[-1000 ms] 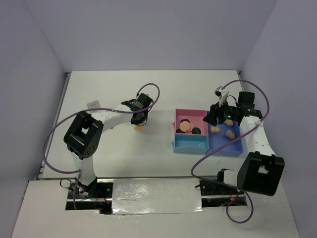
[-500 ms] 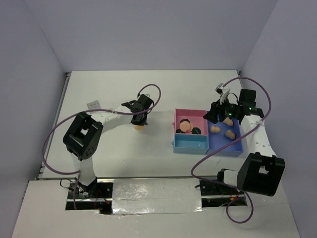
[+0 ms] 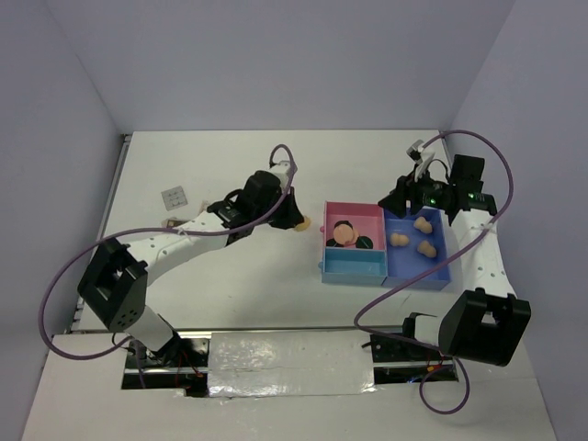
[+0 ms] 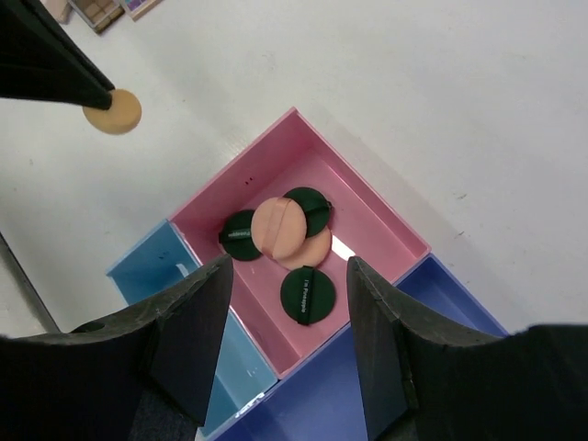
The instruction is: Organize the makeup
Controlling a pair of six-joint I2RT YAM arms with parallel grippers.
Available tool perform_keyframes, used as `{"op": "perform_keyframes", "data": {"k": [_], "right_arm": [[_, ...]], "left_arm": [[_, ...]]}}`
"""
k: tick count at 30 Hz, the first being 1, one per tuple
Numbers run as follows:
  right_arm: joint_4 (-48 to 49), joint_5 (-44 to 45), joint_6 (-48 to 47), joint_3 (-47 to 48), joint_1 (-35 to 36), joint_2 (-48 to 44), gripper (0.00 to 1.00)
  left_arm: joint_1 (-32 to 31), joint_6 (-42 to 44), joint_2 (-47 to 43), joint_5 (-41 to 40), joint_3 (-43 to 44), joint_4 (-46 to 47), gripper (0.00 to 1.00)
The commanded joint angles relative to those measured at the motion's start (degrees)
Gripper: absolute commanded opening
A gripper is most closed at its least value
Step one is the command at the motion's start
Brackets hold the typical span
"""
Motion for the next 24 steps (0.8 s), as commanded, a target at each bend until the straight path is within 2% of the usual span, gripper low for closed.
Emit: {"op": "perform_keyframes", "data": {"k": [1, 4, 6, 10, 11, 14, 19, 24], "right_arm": [[1.2, -2.3, 2.6, 2.8, -0.8, -2.3, 0.6], [2.9, -2.5, 6.1, 3.0, -1.4, -3.2, 0.59], [5.7, -1.2, 9.2, 3.3, -2.2, -3.9, 0.55], [9.6, -1.6, 16.4, 4.9, -5.1, -3.7, 0.43], [11.8, -2.3, 19.4, 5.1, -6.0, -3.7, 0.42], [13.3, -5.1, 22.4, 6.8, -9.0, -2.8, 0.42], [13.6, -6.2, 22.6, 7.3, -10.4, -3.0, 0.41], [14.1, -6.8, 22.5, 5.5, -10.8, -4.1, 0.42]], "left_arm": [[-1.6, -4.3, -0.4, 11.8, -1.6, 16.4, 0.0], [-3.2, -7.9, 3.3, 18.7, -0.7, 25.9, 0.0], [-4.2, -10.8, 7.5, 21.5, 1.2, 30.1, 0.0], [-6.1, -18.3, 15.9, 27.7, 4.7, 44.7, 0.01], [-7.0, -21.2, 19.7, 29.8, 6.9, 50.5, 0.01], [-8.5, -24.7, 27.1, 33.0, 13.3, 56.3, 0.02], [-10.2, -28.5, 36.4, 35.8, 23.0, 59.3, 0.03], [-11.6, -29.1, 42.5, 35.2, 29.4, 55.5, 0.08]]}}
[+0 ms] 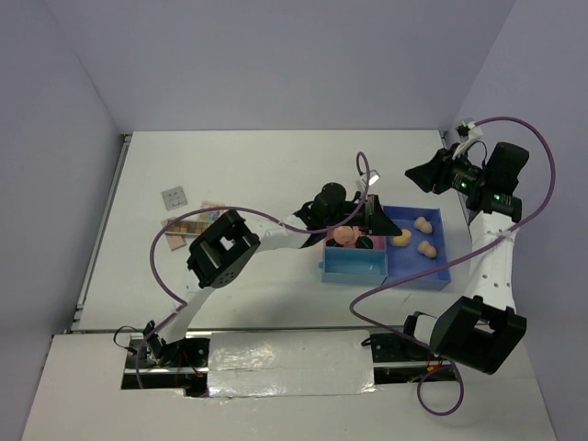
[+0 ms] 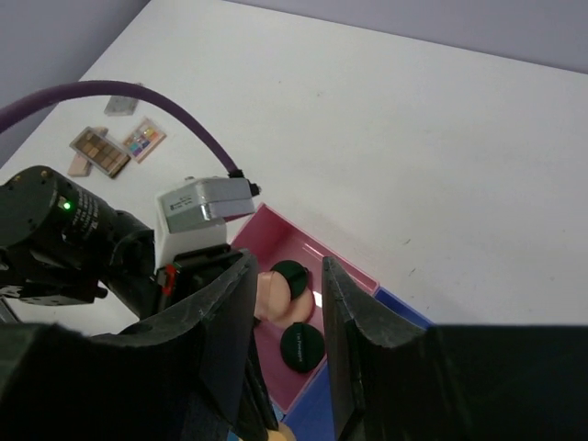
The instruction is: Organize the makeup
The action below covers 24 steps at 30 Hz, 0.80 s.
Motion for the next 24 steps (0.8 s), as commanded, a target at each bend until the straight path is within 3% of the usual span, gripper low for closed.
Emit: {"op": "perform_keyframes", "data": {"k": [1, 11, 15, 18, 24], "right_arm": [[2.7, -2.0, 1.0, 0.0, -0.6, -2.1, 0.42], [2.9, -2.9, 0.5, -0.3, -0.7, -2.5, 0.42], [2.2, -3.0, -0.1, -0.5, -0.8, -2.6, 0.43], [1.9, -3.2, -0.6, -0.8, -1.0, -2.9, 0.43], [0.7, -4.4, -1.7, -0.3, -1.4, -3.2, 0.44]], "left_arm": [[-1.0, -1.2, 2.1, 1.6, 3.8, 2.1, 0.11], [-2.5, 4.1, 5.1, -1.6, 7.6, -9.7, 0.3], [-2.7, 5.1, 5.0, -2.6, 9.0, -13.7, 0.44], [-2.7, 6.3, 4.0, -3.2, 9.5, -15.7, 0.49], [-2.7, 8.1, 0.1, -4.9, 8.1, -17.3, 0.48]]}}
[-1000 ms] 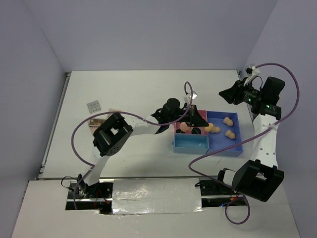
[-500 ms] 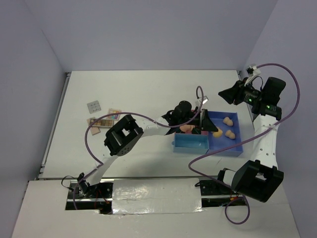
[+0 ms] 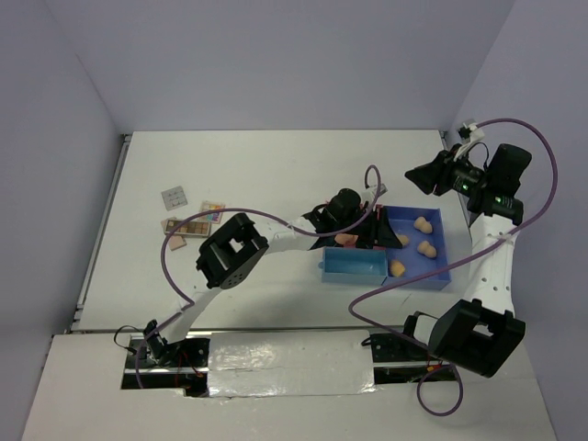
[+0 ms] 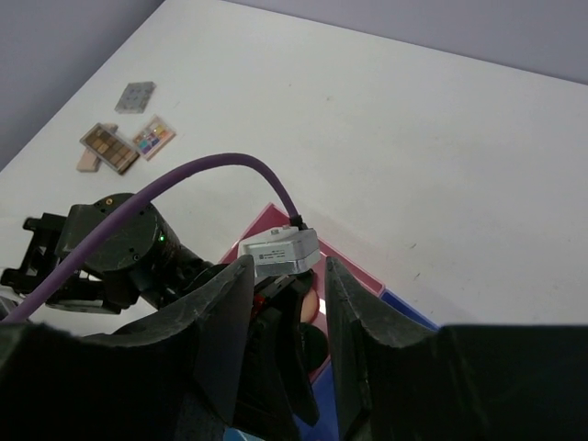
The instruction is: Organize the makeup
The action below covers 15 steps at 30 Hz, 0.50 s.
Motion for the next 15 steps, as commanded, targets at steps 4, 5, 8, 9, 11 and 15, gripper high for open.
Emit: {"op": "perform_keyframes", "data": {"k": [4, 5, 8, 9, 11, 15], "right_arm": [[-1.5, -4.1, -3.7, 1.8, -0.5, -2.0, 0.51], [-1.9, -4.5, -4.4, 2.2, -0.6, -2.0, 0.52], [-2.5, -5.6, -5.8, 3.2, -0.6, -2.0, 0.57], [-2.7, -6.1, -6.1, 3.4, -0.7, -1.9, 0.58], [-3.3, -7.0, -6.9, 4.1, -0.6, -1.6, 0.6], [-4.0, -8.3, -8.4, 4.8, -0.4, -0.9, 0.66]], "left_arm": [[-0.1, 6.2, -9.7, -4.5, -0.8, -2.5, 0.4], [-0.1, 8.0, -12.0, -5.1, -1.9, -3.9, 0.32], [0.7, 11.1, -17.4, -8.1, -5.4, -5.5, 0.16], [1.0, 11.8, -19.0, -9.0, -6.7, -6.6, 0.13], [2.1, 13.7, -23.4, -11.6, -10.4, -7.6, 0.1], [4.2, 16.2, -31.0, -15.5, -17.8, -10.9, 0.1]]}}
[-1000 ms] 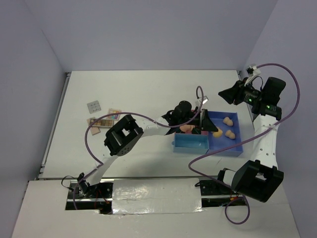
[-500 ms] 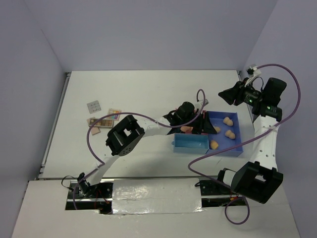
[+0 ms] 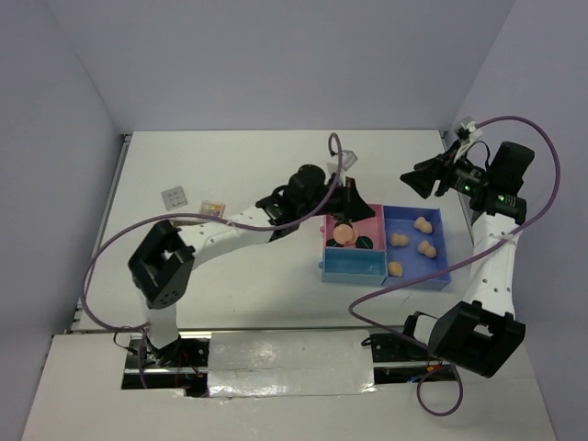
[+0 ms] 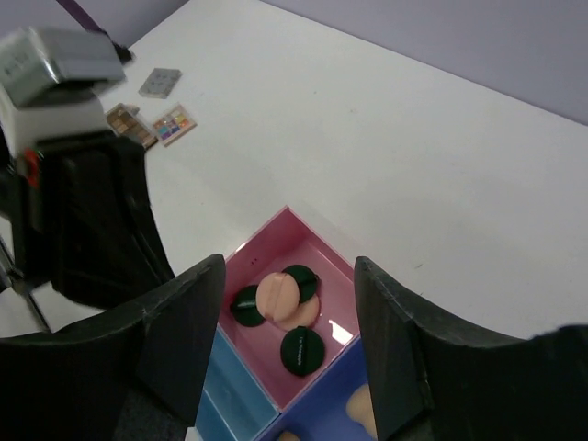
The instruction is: Organize the makeup
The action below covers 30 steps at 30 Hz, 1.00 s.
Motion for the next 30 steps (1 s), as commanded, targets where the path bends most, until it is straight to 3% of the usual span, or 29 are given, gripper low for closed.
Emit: {"op": "perform_keyframes", "data": {"k": [1, 5, 6, 9, 11, 13, 16, 24, 29, 30], "right_arm": [[-0.5, -2.8, -2.4, 3.0, 0.1, -0.8, 0.67], [-1.9, -2.4, -5.6, 2.4, 2.8, 0.0, 0.74], [-2.7, -1.5, -6.8, 2.1, 3.9, 0.2, 0.82], [-7.5, 0.8, -14.6, 1.0, 9.5, 1.6, 0.97], [-11.7, 2.9, -21.5, 0.0, 14.9, 2.9, 0.99], [-12.7, 7.4, -23.7, -1.2, 18.6, 3.3, 1.0], [-7.9, 12.8, -22.2, -6.0, 24.3, 2.5, 0.95], [-2.0, 16.5, -15.2, -8.1, 31.6, 4.0, 0.9], [-1.0, 17.1, -13.6, -8.3, 32.3, 4.9, 0.9], [-1.0, 17.0, -13.6, -8.3, 32.4, 4.9, 0.9]], "left_arm": [[2.9, 4.8, -6.3, -5.2, -5.5, -2.9, 0.11], [5.7, 6.1, -14.5, -7.6, -15.7, -5.1, 0.12], [6.2, 6.2, -16.0, -8.8, -17.5, -5.3, 0.14], [8.4, 6.8, -22.1, -13.8, -23.3, -9.1, 0.28], [9.9, 7.2, -27.0, -17.5, -26.7, -13.6, 0.44], [11.7, 6.6, -30.2, -22.4, -29.0, -16.5, 0.57], [15.8, 4.8, -37.4, -27.2, -34.4, -22.6, 0.68], [29.2, -1.1, -41.6, -32.2, -40.3, -35.8, 0.72], [33.6, -12.2, -38.8, -36.7, -38.7, -40.6, 0.82], [34.8, -15.8, -38.0, -37.5, -37.1, -41.7, 0.89]]}}
